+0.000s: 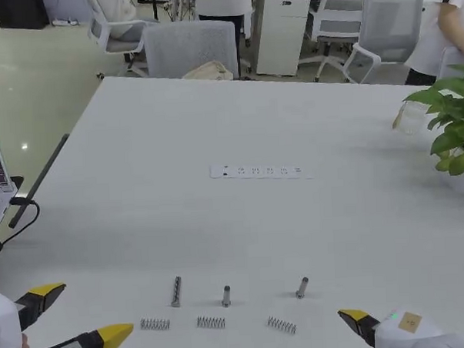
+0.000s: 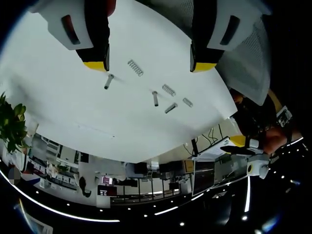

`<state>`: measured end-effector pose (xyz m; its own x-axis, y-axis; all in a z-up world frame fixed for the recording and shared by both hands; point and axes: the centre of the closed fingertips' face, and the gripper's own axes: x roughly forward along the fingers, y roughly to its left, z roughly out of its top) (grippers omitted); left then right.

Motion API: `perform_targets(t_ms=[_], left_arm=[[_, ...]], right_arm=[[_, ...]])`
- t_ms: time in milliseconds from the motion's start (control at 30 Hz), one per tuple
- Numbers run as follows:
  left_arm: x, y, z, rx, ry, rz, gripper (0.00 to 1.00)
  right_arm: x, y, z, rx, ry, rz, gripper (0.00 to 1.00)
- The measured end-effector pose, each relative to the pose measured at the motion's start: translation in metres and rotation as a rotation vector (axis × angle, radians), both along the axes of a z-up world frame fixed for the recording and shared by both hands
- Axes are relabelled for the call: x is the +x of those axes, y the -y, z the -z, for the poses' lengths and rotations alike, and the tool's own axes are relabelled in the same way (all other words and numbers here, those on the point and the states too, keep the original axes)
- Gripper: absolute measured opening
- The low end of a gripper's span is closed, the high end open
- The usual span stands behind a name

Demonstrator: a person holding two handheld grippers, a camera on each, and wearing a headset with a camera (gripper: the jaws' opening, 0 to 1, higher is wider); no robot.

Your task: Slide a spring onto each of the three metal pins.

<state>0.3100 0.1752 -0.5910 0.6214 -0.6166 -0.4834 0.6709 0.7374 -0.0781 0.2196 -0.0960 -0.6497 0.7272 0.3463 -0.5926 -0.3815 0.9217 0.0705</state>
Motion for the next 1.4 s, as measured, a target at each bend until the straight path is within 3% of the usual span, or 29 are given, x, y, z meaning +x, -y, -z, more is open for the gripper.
perform_targets(t_ms=[1400], left_arm=[[-0.0013,-0.0016,0.0029,-0.002,-0.007,0.000,0.69]], right_arm=[[-0.0026,0.0011,0.0049,-0.007,-0.019,-0.003,0.69]])
